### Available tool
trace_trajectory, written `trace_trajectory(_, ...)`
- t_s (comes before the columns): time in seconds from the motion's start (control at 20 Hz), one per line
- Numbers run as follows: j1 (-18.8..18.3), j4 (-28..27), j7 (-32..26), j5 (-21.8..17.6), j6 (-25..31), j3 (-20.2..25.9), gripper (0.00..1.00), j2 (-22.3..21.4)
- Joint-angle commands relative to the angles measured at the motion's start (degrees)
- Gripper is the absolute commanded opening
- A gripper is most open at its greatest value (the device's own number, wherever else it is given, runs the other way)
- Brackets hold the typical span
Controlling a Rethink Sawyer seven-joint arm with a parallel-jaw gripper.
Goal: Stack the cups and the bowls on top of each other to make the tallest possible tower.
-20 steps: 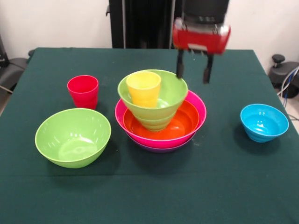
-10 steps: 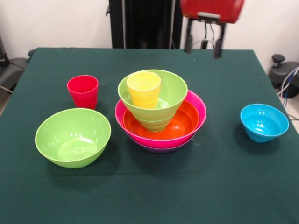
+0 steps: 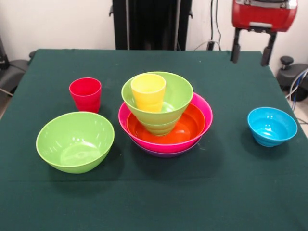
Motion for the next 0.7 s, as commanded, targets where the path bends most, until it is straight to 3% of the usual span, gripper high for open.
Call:
trace_trajectory(0.05,-0.2,-2.7,6.4,0.0,-0.6,0.3,1.0,6.9)
trace_trajectory(0.25,-1.4,-3.7,5.3,-1.4,-5.7,0.3,1.0,11.4)
trace_trajectory(0.7,-1.4,-5.3,4.7,-2.2,-11.3,-1.1,1.0,16.6)
